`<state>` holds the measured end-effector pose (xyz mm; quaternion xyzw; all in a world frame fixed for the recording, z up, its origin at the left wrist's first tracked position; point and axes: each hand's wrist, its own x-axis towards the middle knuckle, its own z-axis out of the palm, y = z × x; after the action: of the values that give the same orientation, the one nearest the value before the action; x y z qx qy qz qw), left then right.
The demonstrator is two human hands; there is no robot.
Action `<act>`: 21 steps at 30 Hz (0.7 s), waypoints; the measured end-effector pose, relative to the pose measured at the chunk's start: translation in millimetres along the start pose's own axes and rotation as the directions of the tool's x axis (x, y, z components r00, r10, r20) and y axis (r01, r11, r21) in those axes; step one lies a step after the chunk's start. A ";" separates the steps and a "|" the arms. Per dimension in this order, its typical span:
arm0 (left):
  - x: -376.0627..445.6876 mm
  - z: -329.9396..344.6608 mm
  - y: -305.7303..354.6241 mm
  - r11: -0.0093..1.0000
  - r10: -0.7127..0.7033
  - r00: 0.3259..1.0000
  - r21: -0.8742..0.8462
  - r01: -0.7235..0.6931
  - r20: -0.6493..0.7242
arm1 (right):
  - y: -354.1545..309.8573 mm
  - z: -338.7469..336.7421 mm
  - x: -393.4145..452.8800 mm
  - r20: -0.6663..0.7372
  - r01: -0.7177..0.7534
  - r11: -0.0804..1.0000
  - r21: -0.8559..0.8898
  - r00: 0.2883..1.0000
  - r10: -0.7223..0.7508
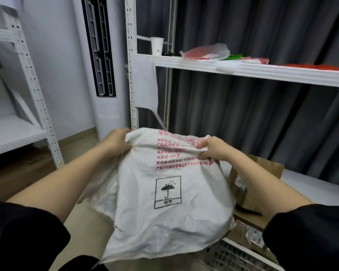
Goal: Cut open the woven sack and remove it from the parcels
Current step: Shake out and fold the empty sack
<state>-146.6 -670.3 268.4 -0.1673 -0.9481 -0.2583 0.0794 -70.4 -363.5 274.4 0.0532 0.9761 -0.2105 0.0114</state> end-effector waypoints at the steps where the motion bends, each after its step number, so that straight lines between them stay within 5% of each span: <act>1: 0.4 0.8 -2.2 0.999 -0.005 0.999 0.032 0.006 -0.033 | 0.5 2.7 2.0 -0.071 -0.037 0.998 -0.050 0.997 0.033; 5: -3.0 3.1 -2.7 0.993 -0.027 0.994 0.112 0.039 -0.103 | 3.1 8.0 6.7 -0.398 -0.127 0.973 -0.193 0.916 0.041; 8: -3.0 2.8 -4.0 0.997 -0.069 0.986 0.019 0.073 -0.154 | 0.8 9.3 5.9 -0.509 -0.065 0.992 -0.104 0.861 0.003; 12: -5.2 -0.4 -6.1 0.949 -0.185 0.959 -0.294 0.117 -0.216 | -3.5 0.9 1.6 -0.442 0.068 0.952 0.298 0.894 0.074; 18: -6.2 0.3 -11.6 0.650 -0.288 0.953 -0.750 0.122 -0.095 | -7.1 2.6 -6.6 -0.528 0.204 0.782 0.589 0.830 0.181; 20: -8.8 -0.5 -2.2 0.568 -0.342 0.936 -0.813 0.131 -0.088 | -11.4 3.7 -11.5 -0.477 0.254 0.631 0.733 0.853 0.211; 21: -8.9 -0.7 1.1 0.554 -0.363 0.926 -0.823 0.127 -0.102 | -13.4 3.2 -15.6 -0.376 0.243 0.473 0.847 0.903 0.209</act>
<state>-137.9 -672.3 267.4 -0.0145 -0.7232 -0.6857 0.0819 -56.3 -378.5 277.6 0.0862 0.7047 -0.6640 -0.2347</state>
